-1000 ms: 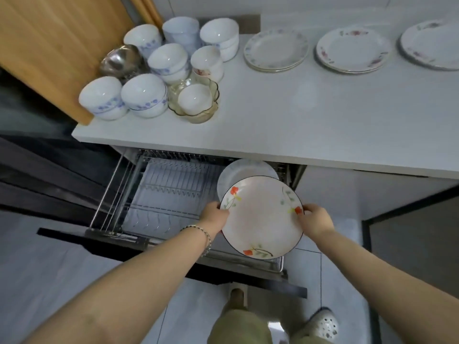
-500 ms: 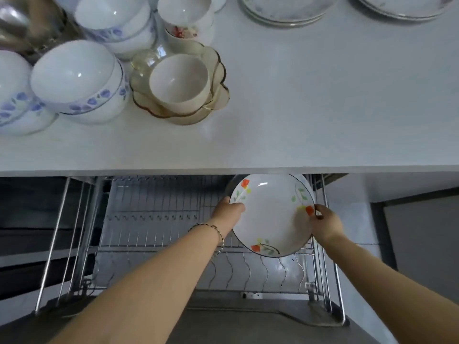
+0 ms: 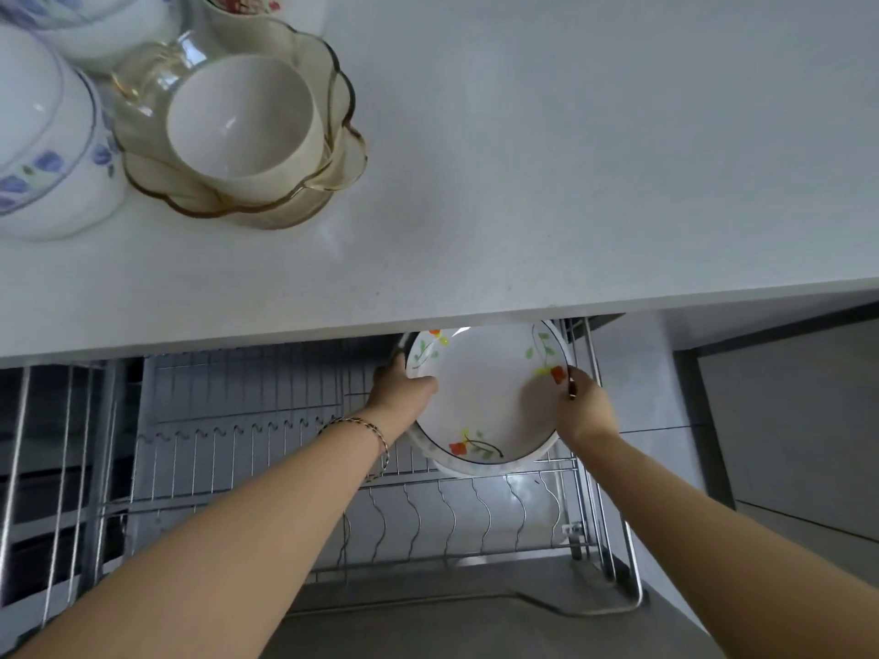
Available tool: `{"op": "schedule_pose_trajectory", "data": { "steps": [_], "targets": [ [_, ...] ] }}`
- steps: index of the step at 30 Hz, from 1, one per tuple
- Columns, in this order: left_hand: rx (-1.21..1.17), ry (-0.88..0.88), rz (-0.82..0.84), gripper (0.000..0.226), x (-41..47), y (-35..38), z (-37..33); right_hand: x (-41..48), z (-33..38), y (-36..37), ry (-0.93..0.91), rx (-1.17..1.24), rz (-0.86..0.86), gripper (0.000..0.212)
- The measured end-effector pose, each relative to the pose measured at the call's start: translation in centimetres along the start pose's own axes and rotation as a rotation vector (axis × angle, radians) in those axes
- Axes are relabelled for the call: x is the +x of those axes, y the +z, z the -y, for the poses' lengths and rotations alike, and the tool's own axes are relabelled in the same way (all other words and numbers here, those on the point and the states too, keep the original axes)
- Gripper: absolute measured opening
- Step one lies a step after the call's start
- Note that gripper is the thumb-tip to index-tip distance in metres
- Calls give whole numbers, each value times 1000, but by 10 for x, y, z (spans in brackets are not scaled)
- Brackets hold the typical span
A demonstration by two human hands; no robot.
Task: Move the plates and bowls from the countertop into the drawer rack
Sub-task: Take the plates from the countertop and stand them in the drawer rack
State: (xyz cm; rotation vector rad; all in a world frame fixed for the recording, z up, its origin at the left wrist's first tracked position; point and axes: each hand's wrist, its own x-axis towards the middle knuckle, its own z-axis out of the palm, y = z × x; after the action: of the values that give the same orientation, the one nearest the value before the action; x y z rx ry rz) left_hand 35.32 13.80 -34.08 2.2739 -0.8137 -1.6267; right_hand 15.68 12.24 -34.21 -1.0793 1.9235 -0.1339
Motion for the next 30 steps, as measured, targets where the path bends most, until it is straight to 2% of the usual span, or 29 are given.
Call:
{"op": "schedule_pose_trajectory", "data": {
  "steps": [4,7,10,12,15,18,25,30],
  "targets": [
    [51,53,-58,50,-17,2,6,-10,2,-13,-12,-174,147,36],
    [189,48,-115,47,-44,7,6,-21,-1,-35,0,-268,268,23],
    [265,59,-48,38,-80,18,-14,-35,-5,-73,-18,-333,409,26],
    [282,91,34,29,-102,31,-36,-42,-8,-105,-52,-386,444,33],
    [378,180,134,19,-133,59,-79,-48,-13,-162,-109,-496,421,40],
    [441,264,154,15,-161,94,-132,-48,-17,-223,-195,-585,352,42],
    [415,367,1,31,-205,176,-257,-30,-13,-372,-363,-634,245,39],
    [348,420,-75,13,-224,191,-331,-16,15,-452,-454,-602,141,39]
  ]
}}
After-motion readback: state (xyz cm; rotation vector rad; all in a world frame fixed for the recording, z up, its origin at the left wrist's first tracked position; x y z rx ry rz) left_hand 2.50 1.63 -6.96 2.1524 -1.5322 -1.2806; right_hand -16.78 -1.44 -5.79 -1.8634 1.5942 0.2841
